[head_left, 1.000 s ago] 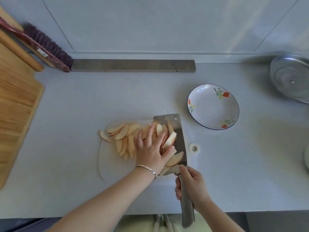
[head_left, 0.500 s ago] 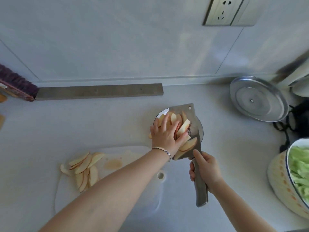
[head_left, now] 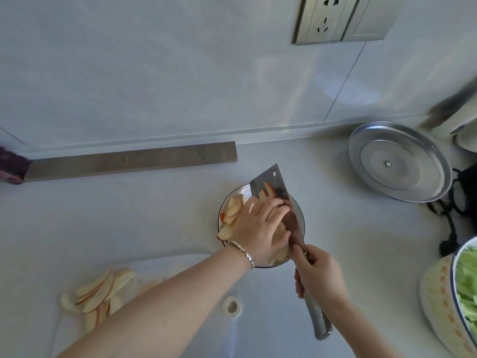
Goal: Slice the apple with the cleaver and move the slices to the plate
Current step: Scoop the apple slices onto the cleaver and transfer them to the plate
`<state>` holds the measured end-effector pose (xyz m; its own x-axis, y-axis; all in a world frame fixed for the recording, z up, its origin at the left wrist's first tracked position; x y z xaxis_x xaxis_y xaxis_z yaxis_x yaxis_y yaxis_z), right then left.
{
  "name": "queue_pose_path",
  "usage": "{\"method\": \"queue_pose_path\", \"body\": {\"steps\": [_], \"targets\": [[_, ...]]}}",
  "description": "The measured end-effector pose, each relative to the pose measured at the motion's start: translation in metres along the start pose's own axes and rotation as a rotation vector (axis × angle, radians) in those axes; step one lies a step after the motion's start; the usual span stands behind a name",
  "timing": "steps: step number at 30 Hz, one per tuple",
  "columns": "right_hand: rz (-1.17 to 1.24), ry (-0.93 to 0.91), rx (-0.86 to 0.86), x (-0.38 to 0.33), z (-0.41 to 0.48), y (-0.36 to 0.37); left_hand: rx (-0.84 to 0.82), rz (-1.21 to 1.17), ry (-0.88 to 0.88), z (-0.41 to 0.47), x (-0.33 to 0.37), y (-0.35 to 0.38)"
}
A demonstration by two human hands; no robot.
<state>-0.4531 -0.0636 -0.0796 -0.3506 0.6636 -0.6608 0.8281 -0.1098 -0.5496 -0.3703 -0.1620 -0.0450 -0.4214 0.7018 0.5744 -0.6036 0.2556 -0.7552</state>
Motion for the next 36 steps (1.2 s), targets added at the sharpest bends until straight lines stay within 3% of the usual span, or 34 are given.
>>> {"method": "queue_pose_path", "body": {"steps": [3, 9, 14, 16, 19, 21, 23, 29, 32, 36], "targets": [[-0.017, -0.003, 0.017, 0.0, -0.003, -0.008, 0.002, 0.05, -0.004, -0.001, -0.005, -0.001], [-0.038, -0.016, 0.093, -0.004, -0.006, -0.026, -0.172, 0.268, -0.166, 0.001, -0.032, 0.009], [-0.05, -0.052, 0.117, -0.011, -0.01, -0.041, -0.082, 0.208, -0.144, 0.017, -0.02, -0.011], [-0.051, -0.068, 0.123, -0.017, -0.015, -0.043, -0.162, 0.199, -0.137, 0.02, -0.012, -0.009], [-0.014, -0.063, 0.14, -0.019, -0.021, -0.046, -0.4, 0.2, -0.295, 0.008, -0.022, 0.003], [0.007, -0.055, 0.153, -0.019, -0.027, -0.046, -0.446, 0.253, -0.334, -0.006, -0.024, -0.011], [0.013, -0.051, 0.159, -0.018, -0.032, -0.044, -0.398, 0.278, -0.337, -0.02, -0.029, -0.031], [0.094, -0.013, 0.023, -0.009, -0.063, 0.009, 0.026, 0.158, -0.534, -0.134, -0.086, -0.128], [0.066, 0.01, -0.069, 0.003, -0.082, 0.059, 0.044, 0.129, -0.894, -0.229, -0.132, -0.16], [0.054, 0.02, -0.168, 0.022, -0.101, 0.114, -0.044, 0.102, -1.124, -0.306, -0.166, -0.163]]}}
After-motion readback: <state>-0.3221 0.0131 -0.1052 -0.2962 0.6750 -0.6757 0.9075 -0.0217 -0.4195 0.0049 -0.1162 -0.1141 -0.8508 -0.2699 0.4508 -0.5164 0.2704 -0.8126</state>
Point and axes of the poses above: each hand's wrist, its own z-axis towards the middle knuckle, its own y-axis out of the palm, x = y × z, the point moved 10 cm from there along z, towards the middle knuckle, and after that the axes turned 13 degrees about -z, right-handed, at the moved point
